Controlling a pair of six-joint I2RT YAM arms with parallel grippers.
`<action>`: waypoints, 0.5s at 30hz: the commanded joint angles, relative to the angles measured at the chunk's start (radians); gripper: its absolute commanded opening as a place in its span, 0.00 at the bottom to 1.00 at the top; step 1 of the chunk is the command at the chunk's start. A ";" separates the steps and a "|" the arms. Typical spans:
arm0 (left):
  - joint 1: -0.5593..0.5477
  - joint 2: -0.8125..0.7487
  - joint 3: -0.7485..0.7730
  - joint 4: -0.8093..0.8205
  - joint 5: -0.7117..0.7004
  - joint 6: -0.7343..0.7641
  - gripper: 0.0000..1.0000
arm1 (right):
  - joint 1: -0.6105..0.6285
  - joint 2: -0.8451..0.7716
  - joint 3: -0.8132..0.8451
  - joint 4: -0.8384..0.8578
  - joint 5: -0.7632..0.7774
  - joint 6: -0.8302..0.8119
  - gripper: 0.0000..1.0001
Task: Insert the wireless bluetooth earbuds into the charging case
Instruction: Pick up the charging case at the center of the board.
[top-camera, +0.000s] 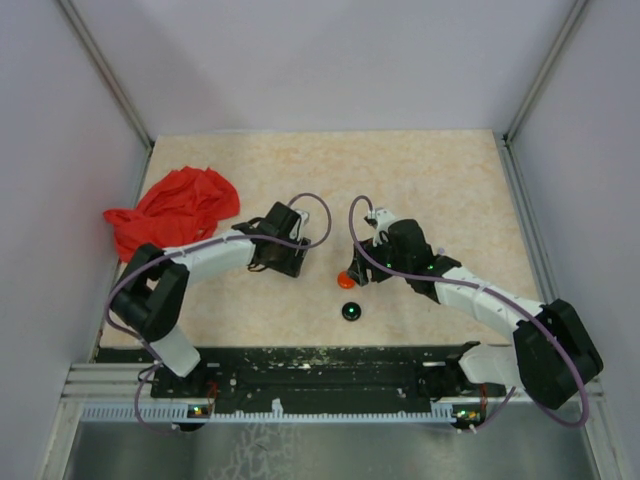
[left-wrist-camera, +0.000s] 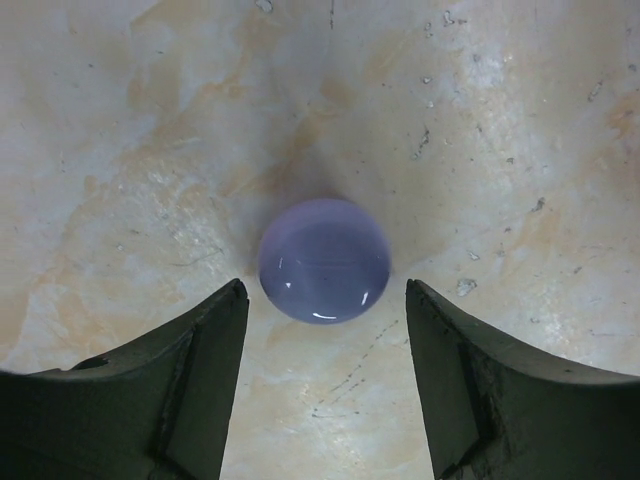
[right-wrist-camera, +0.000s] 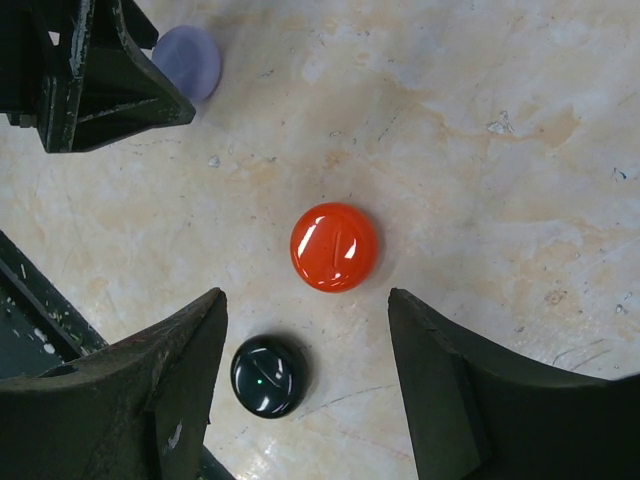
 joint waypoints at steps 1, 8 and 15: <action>-0.009 0.038 -0.005 0.039 -0.045 0.066 0.69 | -0.005 -0.019 0.002 0.040 -0.013 -0.013 0.66; -0.037 0.074 -0.005 0.040 -0.065 0.084 0.64 | -0.004 -0.012 0.005 0.039 -0.024 -0.015 0.66; -0.054 0.087 -0.005 0.045 -0.047 0.098 0.53 | -0.005 -0.009 0.009 0.036 -0.033 -0.014 0.66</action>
